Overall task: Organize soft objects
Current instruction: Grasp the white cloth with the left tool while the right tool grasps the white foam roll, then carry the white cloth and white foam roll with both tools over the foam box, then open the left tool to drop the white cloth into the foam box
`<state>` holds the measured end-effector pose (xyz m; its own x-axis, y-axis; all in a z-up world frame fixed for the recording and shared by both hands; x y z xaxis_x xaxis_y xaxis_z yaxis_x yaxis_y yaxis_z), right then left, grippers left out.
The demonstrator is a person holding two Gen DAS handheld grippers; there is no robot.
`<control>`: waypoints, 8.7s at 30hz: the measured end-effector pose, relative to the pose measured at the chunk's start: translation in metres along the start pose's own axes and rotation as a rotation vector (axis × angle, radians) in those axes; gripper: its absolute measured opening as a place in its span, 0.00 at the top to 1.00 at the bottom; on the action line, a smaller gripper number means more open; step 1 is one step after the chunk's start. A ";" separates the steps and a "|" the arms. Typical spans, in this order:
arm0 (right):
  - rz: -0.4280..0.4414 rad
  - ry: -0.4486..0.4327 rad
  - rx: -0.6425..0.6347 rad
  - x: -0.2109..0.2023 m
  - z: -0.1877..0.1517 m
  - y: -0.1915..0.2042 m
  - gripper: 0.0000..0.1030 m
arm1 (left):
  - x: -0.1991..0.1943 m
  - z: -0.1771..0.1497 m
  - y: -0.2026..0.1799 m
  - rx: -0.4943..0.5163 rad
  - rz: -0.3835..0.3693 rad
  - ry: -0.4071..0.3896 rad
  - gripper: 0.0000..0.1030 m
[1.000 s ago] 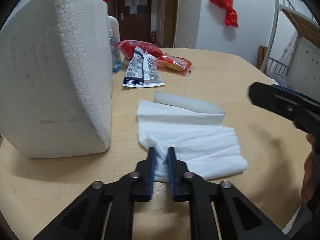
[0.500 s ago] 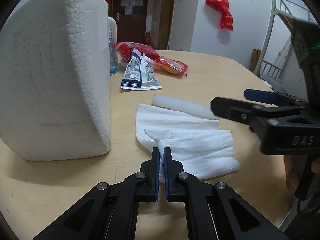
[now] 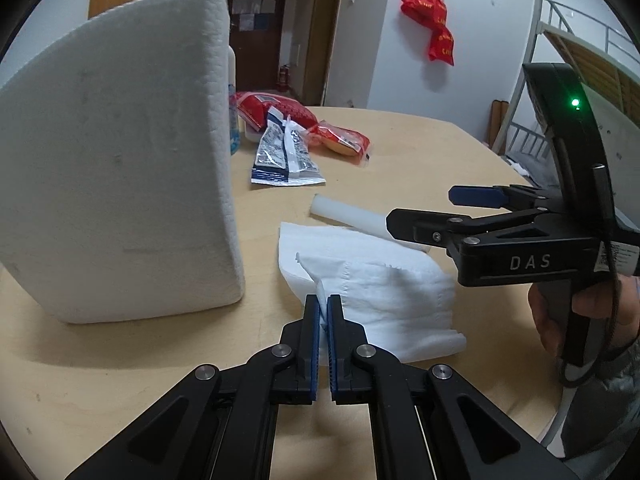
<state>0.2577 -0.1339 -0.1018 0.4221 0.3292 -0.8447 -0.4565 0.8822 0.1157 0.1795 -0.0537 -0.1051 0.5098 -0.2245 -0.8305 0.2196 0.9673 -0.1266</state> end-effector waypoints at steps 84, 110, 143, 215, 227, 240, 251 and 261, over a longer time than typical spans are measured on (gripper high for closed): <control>0.029 -0.406 0.070 -0.193 -0.080 0.038 0.83 | -0.198 -0.032 -0.018 -0.012 0.111 -0.466 0.96; 0.046 -0.441 0.018 -0.202 -0.094 0.060 0.83 | -0.224 -0.058 -0.009 -0.053 0.202 -0.501 0.96; 0.194 -0.383 -0.163 -0.166 -0.034 0.127 0.83 | -0.232 -0.056 0.054 -0.189 0.329 -0.481 0.96; 0.160 -0.356 -0.159 -0.125 0.094 0.119 0.83 | -0.159 0.102 0.124 -0.172 0.271 -0.415 0.96; 0.151 -0.345 -0.157 -0.122 0.095 0.119 0.83 | -0.145 0.105 0.128 -0.175 0.283 -0.384 0.96; 0.153 -0.342 -0.157 -0.121 0.095 0.120 0.83 | -0.141 0.100 0.129 -0.170 0.313 -0.390 0.31; 0.157 -0.338 -0.162 -0.116 0.094 0.121 0.83 | -0.144 0.095 0.137 -0.195 0.347 -0.399 0.11; 0.163 -0.338 -0.168 -0.115 0.094 0.125 0.83 | -0.157 0.085 0.135 -0.195 0.337 -0.416 0.10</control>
<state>0.2256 -0.0303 0.0587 0.5544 0.5767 -0.6000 -0.6482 0.7514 0.1233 0.1997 0.1024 0.0541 0.8183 0.1110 -0.5639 -0.1494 0.9885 -0.0223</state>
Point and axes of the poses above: each gripper's, at about its wrist camera, not at the fingertips, and x roughly the way its jaws point, y to its left, z to its top, the point moved 5 cm from there along x, roughly the way its jaws point, and after that the axes turned 11 degrees about y, right-handed, at the moved point
